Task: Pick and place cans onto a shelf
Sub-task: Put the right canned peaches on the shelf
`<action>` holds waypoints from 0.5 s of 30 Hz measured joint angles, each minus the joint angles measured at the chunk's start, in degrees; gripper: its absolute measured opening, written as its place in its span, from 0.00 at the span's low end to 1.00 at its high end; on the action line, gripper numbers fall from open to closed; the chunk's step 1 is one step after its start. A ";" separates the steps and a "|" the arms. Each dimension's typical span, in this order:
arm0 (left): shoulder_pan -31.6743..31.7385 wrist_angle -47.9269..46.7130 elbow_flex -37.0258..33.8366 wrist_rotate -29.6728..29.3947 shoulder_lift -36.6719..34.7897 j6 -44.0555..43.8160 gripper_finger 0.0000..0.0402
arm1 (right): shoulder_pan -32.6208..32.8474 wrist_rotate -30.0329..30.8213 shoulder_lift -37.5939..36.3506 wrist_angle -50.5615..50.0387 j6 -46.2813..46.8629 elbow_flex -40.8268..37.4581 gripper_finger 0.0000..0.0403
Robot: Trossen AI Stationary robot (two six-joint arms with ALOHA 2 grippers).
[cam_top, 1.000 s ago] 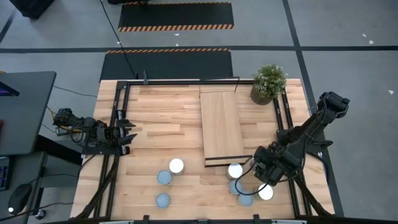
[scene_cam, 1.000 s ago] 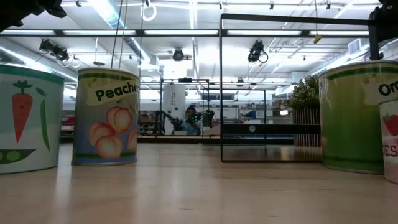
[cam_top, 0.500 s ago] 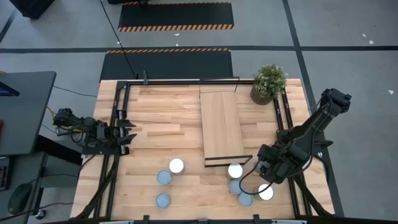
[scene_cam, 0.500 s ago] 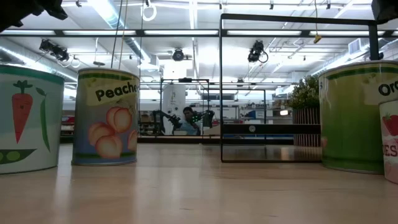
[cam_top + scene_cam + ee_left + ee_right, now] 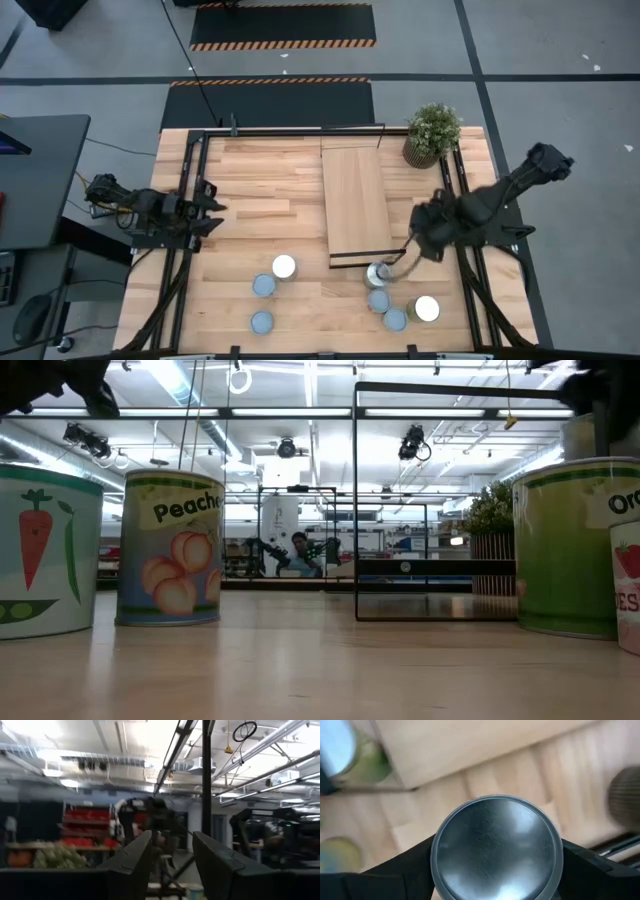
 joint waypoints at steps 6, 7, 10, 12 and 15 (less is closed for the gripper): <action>0.00 -2.05 0.00 0.00 0.02 -4.79 0.37 | -15.96 0.73 -1.37 5.94 -22.77 0.11 0.81; -0.02 -2.02 0.00 0.00 0.02 -4.76 0.37 | -18.69 0.32 -1.01 7.36 -26.51 0.11 0.81; -0.01 -2.05 0.00 0.00 0.02 -4.73 0.37 | -26.71 -1.99 0.93 12.67 -36.66 0.11 0.81; -0.01 -2.06 0.00 0.00 0.02 -4.73 0.37 | -31.11 -4.65 2.70 17.42 -42.67 0.11 0.81; -0.02 -2.04 0.00 0.00 0.02 -4.71 0.37 | -36.52 -8.26 5.63 24.13 -50.14 0.12 0.81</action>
